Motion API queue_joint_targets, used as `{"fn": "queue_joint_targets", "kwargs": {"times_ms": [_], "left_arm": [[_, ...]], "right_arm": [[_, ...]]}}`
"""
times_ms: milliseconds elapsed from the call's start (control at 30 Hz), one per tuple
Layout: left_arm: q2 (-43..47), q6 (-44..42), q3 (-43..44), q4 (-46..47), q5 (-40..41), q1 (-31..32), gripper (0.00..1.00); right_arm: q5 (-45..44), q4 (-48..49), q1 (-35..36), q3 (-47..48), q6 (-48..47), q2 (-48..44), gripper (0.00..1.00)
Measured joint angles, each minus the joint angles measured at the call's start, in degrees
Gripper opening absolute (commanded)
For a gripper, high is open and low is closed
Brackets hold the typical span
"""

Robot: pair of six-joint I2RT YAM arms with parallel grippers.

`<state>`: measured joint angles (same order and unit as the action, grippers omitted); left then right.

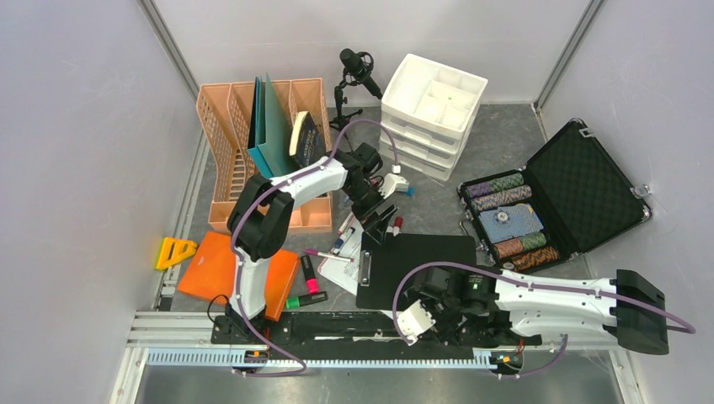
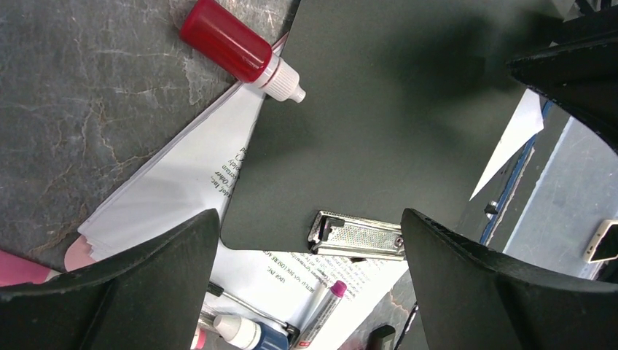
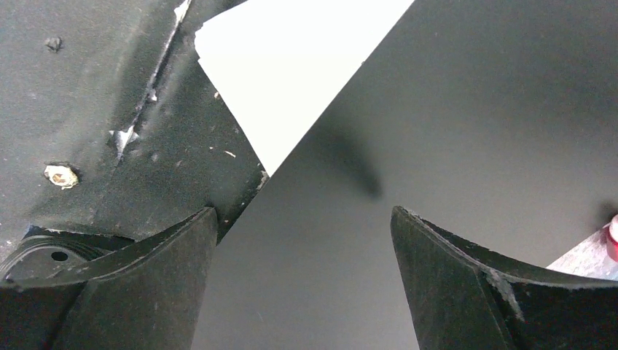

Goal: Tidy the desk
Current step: Pick up the folder from the center of the board.

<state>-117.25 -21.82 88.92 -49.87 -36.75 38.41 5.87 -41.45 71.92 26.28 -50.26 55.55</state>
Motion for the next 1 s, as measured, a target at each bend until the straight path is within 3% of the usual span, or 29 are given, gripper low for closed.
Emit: {"fn": "queue_joint_targets", "kwargs": {"times_ms": [400,1000], "left_arm": [[-3.6,-3.0,1.8,-1.1,0.0,0.7,1.00],[-8.8,-14.3,8.1,-11.5,-5.3,0.8,0.82]], "right_arm": [[-2.1,0.8,0.3,-1.4,4.2,-2.2,0.87],[-2.9,1.1,0.5,-2.1,7.5,-2.6,0.76]]}}
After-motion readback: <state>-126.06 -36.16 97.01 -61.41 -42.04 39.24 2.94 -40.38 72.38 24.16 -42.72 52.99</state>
